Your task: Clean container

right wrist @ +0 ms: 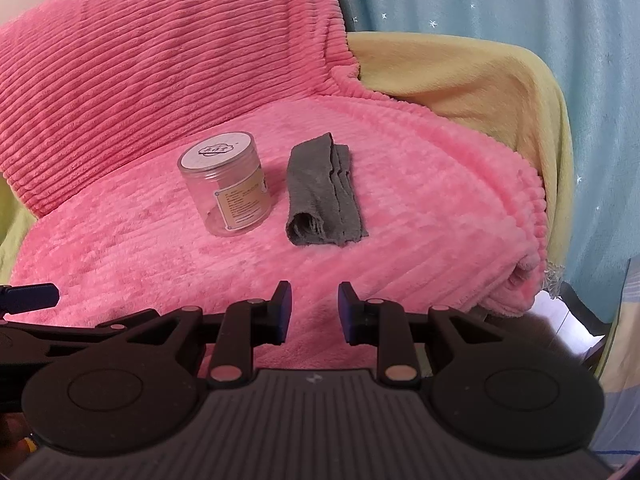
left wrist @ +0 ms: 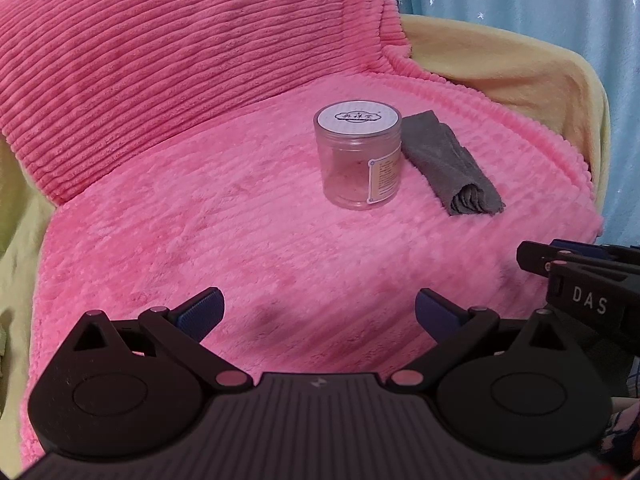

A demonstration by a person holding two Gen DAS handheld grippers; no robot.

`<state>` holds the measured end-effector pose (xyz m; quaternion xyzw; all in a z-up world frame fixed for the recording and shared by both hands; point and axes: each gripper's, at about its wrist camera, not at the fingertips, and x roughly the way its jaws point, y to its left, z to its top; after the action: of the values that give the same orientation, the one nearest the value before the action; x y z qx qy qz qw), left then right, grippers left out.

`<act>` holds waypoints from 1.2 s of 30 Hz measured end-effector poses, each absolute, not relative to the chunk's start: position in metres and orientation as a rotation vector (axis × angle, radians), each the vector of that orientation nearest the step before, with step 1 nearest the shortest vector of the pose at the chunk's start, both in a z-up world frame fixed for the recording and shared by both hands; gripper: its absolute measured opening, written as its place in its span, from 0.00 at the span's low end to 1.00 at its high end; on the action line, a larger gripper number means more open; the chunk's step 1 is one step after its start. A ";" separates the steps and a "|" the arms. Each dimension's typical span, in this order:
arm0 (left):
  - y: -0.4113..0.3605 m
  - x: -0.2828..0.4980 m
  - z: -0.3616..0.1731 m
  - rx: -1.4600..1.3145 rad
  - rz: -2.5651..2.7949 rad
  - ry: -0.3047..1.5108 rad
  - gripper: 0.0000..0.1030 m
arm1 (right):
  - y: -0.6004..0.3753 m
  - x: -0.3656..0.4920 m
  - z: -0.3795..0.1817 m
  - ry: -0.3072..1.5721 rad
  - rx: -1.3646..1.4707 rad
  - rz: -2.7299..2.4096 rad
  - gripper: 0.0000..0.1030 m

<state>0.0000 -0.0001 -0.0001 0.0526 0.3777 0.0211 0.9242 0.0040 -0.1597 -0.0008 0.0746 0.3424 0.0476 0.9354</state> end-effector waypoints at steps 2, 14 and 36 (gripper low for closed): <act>-0.001 0.000 -0.001 0.112 0.041 0.774 0.99 | -0.160 0.004 -0.001 0.700 0.155 0.097 0.22; 0.002 0.001 -0.012 0.125 0.059 0.800 0.99 | -0.161 0.005 -0.001 0.703 0.163 0.103 0.22; 0.014 0.004 -0.016 0.139 0.040 0.841 0.99 | -0.161 0.006 0.000 0.709 0.144 0.134 0.22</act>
<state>0.0035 0.0135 -0.0160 0.0672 0.4077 0.0195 0.9104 0.0060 -0.1609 -0.0004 0.0703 0.3466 0.0657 0.9330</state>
